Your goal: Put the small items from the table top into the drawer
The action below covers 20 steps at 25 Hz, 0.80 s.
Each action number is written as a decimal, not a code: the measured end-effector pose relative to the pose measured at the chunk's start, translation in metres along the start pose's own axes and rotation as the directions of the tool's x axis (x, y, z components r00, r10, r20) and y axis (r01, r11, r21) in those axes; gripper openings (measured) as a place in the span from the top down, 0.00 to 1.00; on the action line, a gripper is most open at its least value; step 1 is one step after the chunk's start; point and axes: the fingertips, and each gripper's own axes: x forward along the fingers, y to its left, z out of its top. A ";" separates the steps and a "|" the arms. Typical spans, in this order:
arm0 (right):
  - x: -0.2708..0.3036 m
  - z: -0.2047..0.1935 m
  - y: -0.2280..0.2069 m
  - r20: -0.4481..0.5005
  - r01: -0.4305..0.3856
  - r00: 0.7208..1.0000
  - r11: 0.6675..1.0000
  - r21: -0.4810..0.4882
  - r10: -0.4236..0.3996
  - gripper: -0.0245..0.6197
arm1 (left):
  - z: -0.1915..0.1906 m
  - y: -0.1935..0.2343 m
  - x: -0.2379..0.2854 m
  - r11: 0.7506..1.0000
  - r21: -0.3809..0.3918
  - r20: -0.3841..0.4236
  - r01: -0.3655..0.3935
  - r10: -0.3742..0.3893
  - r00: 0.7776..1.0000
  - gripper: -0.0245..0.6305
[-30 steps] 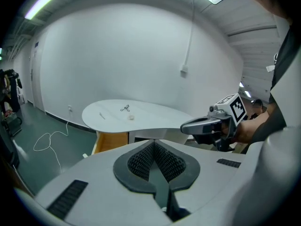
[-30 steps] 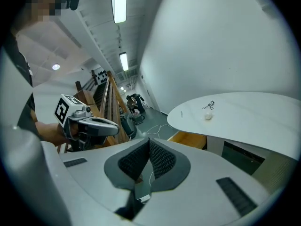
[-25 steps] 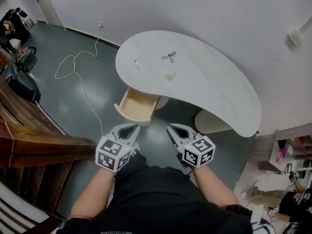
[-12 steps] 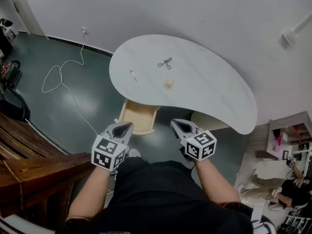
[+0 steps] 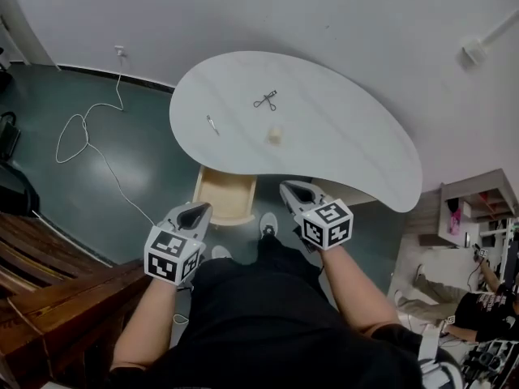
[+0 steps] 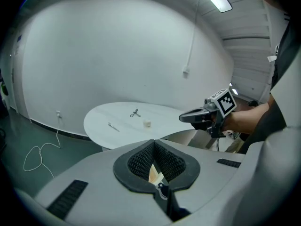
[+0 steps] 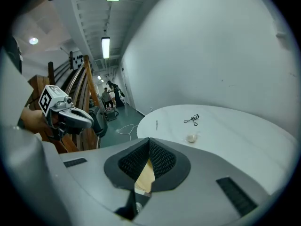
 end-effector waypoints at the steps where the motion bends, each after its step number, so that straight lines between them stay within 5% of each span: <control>1: 0.005 0.001 -0.005 -0.006 0.007 1.000 1.000 -0.014 -0.007 0.96 | 0.002 0.004 -0.002 1.000 -0.004 0.009 -0.010 0.010 1.000 0.94; 9: 0.056 0.010 -0.053 -0.062 0.026 0.998 0.996 -0.083 -0.031 0.96 | -0.005 0.036 -0.019 0.987 -0.087 0.022 -0.138 0.140 0.990 0.94; 15: 0.103 0.011 -0.100 -0.137 0.047 0.988 0.982 -0.183 -0.072 0.85 | 0.007 0.046 -0.015 0.970 -0.141 0.035 -0.197 0.204 0.978 0.94; 20: 0.143 -0.001 -0.134 -0.203 0.047 0.976 0.987 -0.151 -0.077 0.77 | 0.011 0.054 -0.004 0.954 -0.181 0.017 -0.240 0.247 0.969 0.94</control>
